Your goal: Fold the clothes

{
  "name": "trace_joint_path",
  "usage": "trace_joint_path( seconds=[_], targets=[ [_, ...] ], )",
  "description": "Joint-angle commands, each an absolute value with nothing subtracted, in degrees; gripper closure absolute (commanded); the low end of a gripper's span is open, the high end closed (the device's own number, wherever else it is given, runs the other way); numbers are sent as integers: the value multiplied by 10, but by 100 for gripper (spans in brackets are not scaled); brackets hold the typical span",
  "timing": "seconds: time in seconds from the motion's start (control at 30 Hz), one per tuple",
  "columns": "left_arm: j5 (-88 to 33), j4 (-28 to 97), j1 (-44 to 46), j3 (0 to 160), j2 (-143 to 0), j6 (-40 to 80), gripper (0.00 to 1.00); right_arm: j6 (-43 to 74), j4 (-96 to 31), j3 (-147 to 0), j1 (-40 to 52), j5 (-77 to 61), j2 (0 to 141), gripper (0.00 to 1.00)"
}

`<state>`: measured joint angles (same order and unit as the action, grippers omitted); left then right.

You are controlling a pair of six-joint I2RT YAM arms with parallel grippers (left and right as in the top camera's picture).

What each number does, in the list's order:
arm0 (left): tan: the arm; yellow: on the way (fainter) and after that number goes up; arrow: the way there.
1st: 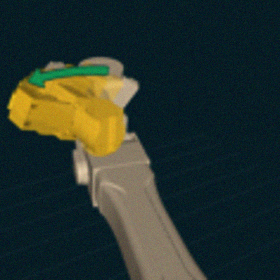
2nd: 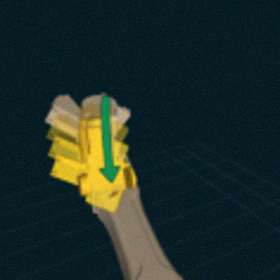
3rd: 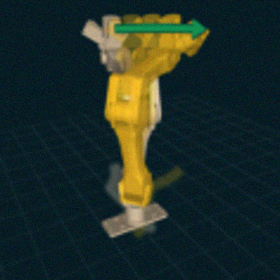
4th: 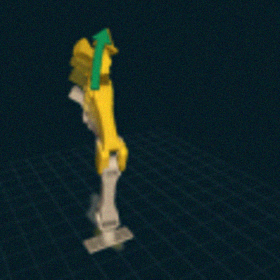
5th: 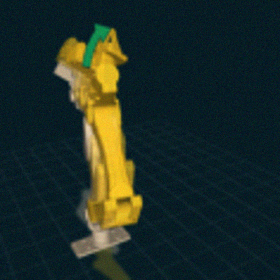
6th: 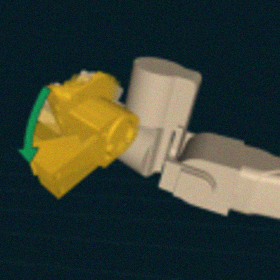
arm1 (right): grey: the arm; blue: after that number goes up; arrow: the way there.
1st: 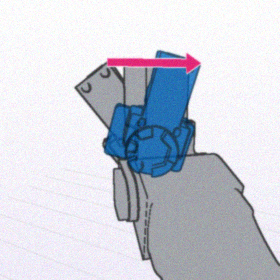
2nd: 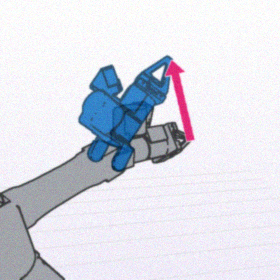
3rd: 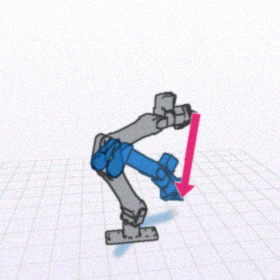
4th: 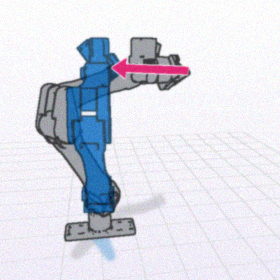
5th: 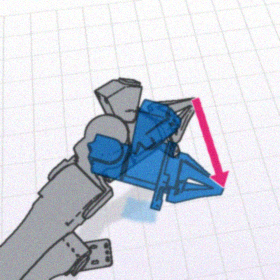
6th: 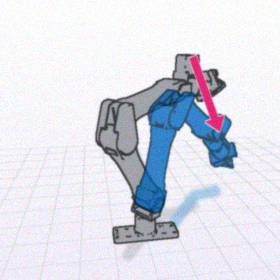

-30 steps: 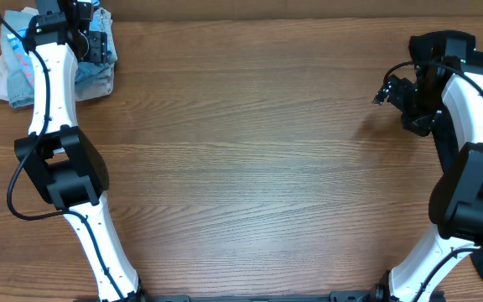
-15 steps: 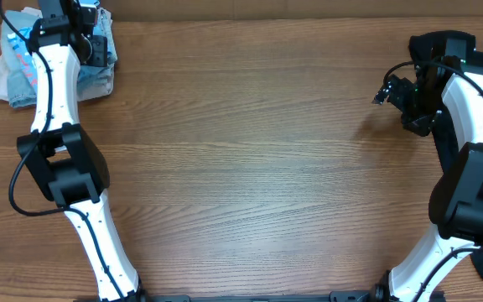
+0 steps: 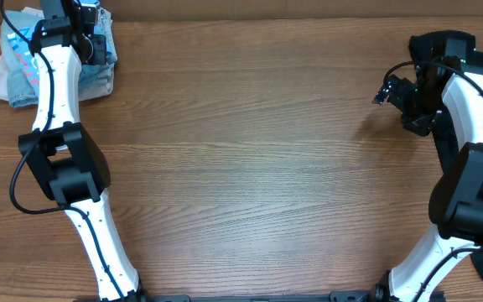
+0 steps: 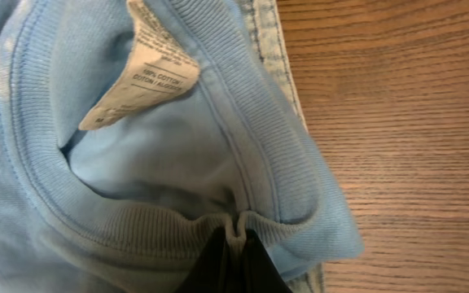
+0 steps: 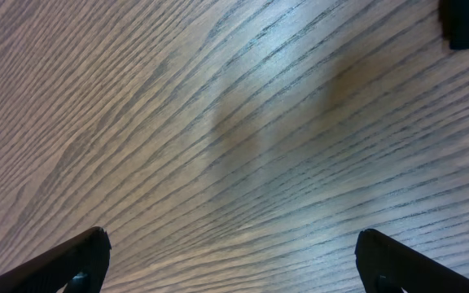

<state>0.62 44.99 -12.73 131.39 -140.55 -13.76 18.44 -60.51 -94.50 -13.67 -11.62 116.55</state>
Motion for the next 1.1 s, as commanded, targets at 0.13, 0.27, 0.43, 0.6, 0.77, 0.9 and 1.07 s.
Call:
trace_joint_path(
  seconds=[0.13, 0.27, 0.43, 0.6, 0.77, 0.9, 1.07],
  targets=[
    [4, 450, -97, 1326, -1371, -126, 96, 189, -602, -956, -135, -116, 1149, 0],
    [7, 458, -84, 1326, -1366, -126, 96, 189, -602, -956, -135, -116, 1149, 0],
    [7, 466, -71, 1326, -1357, -127, 96, 189, -602, -956, -135, -116, 1149, 0],
    [6, 471, -70, 1326, -1357, -126, 96, 189, -602, -956, -135, -116, 1149, 0],
    [6, 479, -70, 1326, -1355, -127, 80, 189, -602, -956, -135, -116, 1149, 0],
    [7, 478, -70, 1326, -1355, -126, 0, 189, -602, -956, -135, -116, 1149, 0],
    [6, 478, -70, 1326, -1337, -86, 0, 189, -602, -956, -135, -116, 1149, 0]
  ],
)
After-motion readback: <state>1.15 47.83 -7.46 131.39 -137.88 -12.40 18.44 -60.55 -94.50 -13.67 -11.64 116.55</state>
